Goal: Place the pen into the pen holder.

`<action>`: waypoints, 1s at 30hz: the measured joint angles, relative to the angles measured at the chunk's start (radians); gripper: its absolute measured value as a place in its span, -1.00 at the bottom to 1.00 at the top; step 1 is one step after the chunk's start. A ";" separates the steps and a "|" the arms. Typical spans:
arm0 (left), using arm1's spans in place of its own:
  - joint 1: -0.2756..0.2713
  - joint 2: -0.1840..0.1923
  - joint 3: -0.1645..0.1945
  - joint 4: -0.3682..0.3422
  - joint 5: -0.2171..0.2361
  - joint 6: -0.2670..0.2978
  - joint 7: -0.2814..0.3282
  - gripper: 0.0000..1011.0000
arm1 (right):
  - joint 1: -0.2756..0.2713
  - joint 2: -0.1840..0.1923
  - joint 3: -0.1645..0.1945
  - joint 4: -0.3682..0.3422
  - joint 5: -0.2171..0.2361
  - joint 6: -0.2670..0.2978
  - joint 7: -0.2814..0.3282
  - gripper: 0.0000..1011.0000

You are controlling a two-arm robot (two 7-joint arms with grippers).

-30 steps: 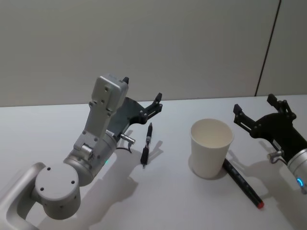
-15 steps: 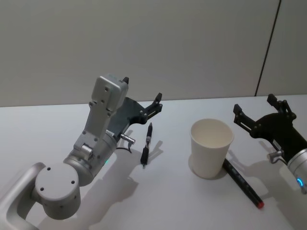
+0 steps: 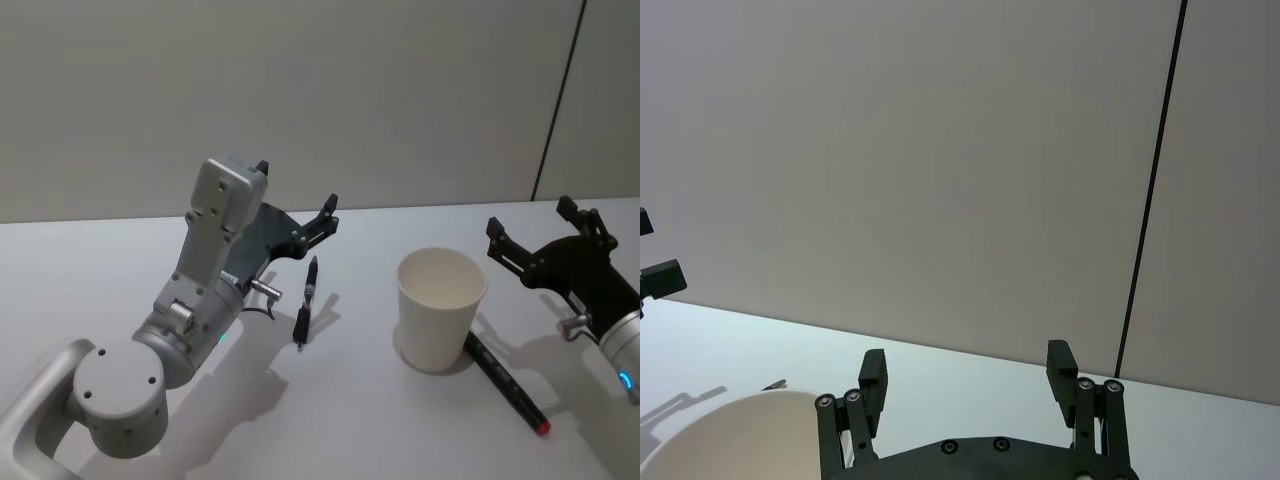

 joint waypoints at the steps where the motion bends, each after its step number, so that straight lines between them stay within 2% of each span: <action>1: 0.000 0.000 0.000 0.000 0.000 0.000 0.000 0.98 | 0.000 0.000 0.000 0.000 0.000 0.000 0.000 0.98; 23: 0.000 0.000 0.000 0.000 0.000 0.000 0.000 0.98 | 0.000 0.000 0.000 0.000 0.000 0.000 0.000 0.98; 30: 0.000 0.000 0.000 0.000 0.000 0.000 0.000 0.98 | 0.010 0.006 0.004 -0.001 -0.012 0.006 0.021 0.98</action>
